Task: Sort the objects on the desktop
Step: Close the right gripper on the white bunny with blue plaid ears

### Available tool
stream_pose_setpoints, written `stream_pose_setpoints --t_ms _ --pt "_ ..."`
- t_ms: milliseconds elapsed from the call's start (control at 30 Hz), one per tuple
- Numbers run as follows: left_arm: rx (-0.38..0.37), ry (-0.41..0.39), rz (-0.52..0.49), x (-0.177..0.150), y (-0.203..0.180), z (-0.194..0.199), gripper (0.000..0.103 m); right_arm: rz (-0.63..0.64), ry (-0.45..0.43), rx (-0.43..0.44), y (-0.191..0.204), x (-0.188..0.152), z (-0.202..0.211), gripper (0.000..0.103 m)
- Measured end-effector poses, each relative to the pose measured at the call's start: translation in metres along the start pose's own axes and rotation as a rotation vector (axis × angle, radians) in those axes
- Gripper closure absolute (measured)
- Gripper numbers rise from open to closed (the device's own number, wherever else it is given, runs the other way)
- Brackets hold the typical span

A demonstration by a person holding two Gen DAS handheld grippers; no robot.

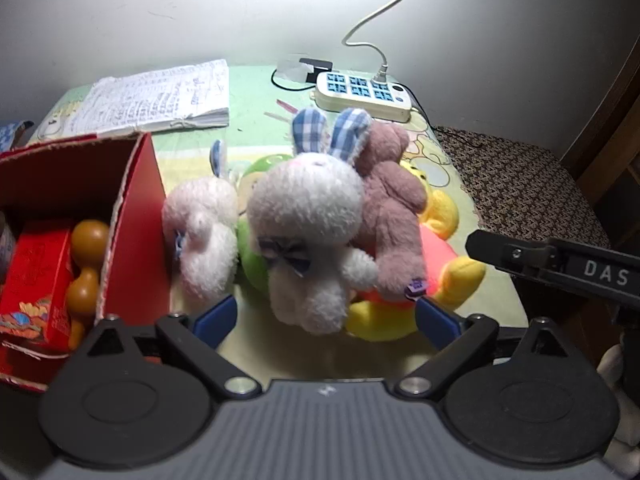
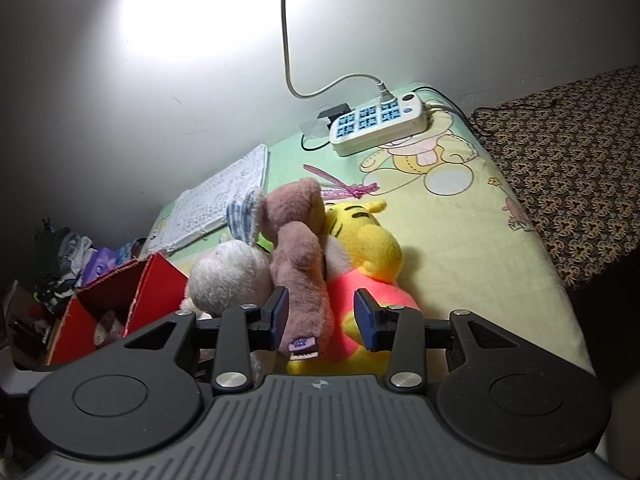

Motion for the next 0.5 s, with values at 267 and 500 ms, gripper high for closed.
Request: stream_pose_setpoints --t_ms 267,500 --pt "0.037 -0.031 -0.071 0.009 0.003 -0.03 0.02 0.061 0.0 0.197 0.037 0.014 -0.023 0.061" --pt "0.012 -0.029 -0.079 0.02 0.007 -0.054 0.008 0.045 0.063 0.246 0.047 0.016 -0.057 0.042"
Point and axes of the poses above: each gripper's, at about its wrist camera, not at the fingertips, and z roughly against the way its jaws point, y to its left, x to its top, the point moved 8 cm from there along -z, roughly the way its jaws point, and after that the axes turned 9 degrees about z, right-handed, at the moved point
